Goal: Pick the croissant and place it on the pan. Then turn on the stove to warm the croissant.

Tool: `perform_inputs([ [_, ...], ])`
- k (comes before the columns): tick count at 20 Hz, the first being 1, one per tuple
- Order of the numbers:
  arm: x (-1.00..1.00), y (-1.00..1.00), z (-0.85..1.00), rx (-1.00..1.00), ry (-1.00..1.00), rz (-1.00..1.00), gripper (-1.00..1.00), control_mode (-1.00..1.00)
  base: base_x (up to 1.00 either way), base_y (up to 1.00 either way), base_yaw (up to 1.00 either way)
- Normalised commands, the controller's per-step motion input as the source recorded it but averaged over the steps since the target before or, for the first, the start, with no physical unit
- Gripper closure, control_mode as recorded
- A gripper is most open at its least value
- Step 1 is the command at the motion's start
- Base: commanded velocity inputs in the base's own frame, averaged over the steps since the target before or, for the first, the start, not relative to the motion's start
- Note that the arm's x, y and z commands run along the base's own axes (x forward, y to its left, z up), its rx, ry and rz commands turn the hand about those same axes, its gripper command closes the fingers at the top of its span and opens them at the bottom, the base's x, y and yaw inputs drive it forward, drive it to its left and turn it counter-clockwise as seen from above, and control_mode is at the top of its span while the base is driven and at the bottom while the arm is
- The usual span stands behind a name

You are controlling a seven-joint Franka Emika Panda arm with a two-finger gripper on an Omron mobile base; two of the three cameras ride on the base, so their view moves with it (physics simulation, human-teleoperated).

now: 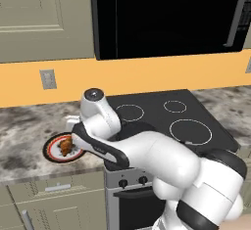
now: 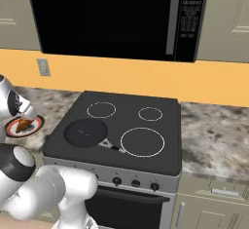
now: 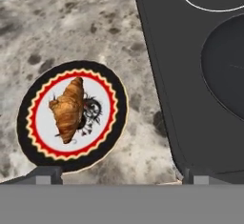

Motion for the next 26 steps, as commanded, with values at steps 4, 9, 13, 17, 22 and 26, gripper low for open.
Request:
perform_inputs([
  [4,0.29,0.37,-0.45,0.0,0.06,0.07,-1.0,-1.0,0.0,0.0,0.0],
  [9,0.31,0.3,-0.37,0.0,0.03,0.06,-1.0,-1.0,0.0,0.0,0.0],
  [13,0.29,0.29,-0.21,0.0,0.0,0.05,-1.0,-1.0,0.0,0.0,0.0],
  [17,0.26,0.29,-0.21,0.0,0.04,0.02,-1.0,-1.0,0.0,0.0,0.0],
  [22,0.19,0.2,-0.2,0.0,0.05,0.01,-1.0,-1.0,0.0,0.0,0.0],
  [26,0.13,0.15,-0.1,0.0,0.01,0.0,-1.0,-1.0,0.0,0.0,0.0],
])
